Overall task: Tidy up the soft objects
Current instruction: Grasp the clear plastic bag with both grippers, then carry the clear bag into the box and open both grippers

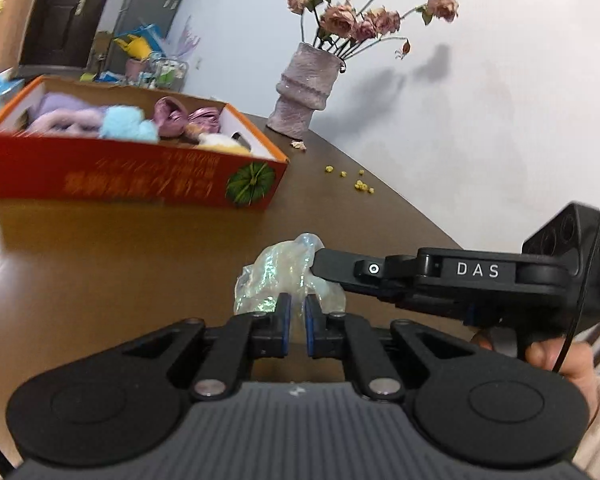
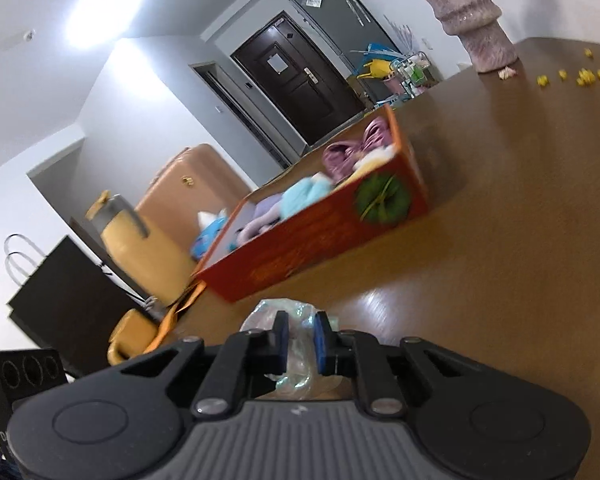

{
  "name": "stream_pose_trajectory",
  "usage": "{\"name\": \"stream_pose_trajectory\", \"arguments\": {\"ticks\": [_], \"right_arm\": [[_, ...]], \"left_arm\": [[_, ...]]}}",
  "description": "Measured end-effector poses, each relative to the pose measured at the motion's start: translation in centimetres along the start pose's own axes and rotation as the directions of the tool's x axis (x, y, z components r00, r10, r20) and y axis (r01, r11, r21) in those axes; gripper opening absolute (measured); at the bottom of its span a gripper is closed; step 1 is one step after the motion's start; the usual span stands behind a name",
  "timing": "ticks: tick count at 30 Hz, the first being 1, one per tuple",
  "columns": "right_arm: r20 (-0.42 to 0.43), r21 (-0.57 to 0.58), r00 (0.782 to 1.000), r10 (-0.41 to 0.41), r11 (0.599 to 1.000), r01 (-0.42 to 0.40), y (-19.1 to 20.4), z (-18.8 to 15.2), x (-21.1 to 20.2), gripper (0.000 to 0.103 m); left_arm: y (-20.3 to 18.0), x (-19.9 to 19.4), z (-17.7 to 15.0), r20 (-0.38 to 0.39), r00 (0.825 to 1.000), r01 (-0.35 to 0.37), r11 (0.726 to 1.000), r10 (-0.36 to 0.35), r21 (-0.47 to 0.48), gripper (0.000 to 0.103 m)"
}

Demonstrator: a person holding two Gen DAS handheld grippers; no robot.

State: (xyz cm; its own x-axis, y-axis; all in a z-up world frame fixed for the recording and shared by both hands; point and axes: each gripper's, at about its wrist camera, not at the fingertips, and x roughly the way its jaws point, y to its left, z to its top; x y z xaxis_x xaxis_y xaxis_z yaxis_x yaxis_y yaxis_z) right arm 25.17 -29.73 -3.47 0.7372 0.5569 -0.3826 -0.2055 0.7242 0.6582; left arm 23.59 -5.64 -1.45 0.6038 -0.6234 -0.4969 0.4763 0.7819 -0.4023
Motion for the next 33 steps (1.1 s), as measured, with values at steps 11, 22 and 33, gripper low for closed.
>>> {"name": "stream_pose_trajectory", "arguments": {"ticks": [11,22,33], "right_arm": [[-0.058,-0.009,0.998,-0.032,0.999,0.032,3.2,-6.9,-1.3,0.013],[-0.066,-0.049,0.997,-0.042,0.998,0.039,3.7,-6.9,-0.8,0.013],[0.054,-0.126,0.999,0.005,0.992,0.002,5.3,3.5,0.4,0.013]], "left_arm": [[0.8,-5.5,-5.3,0.005,0.989,-0.149,0.989,0.149,-0.001,0.033],[2.7,-4.6,-5.8,-0.007,0.998,-0.06,0.997,0.059,-0.058,0.006],[2.4,-1.6,7.3,0.103,0.994,0.035,0.998,-0.04,0.052,0.005]]}}
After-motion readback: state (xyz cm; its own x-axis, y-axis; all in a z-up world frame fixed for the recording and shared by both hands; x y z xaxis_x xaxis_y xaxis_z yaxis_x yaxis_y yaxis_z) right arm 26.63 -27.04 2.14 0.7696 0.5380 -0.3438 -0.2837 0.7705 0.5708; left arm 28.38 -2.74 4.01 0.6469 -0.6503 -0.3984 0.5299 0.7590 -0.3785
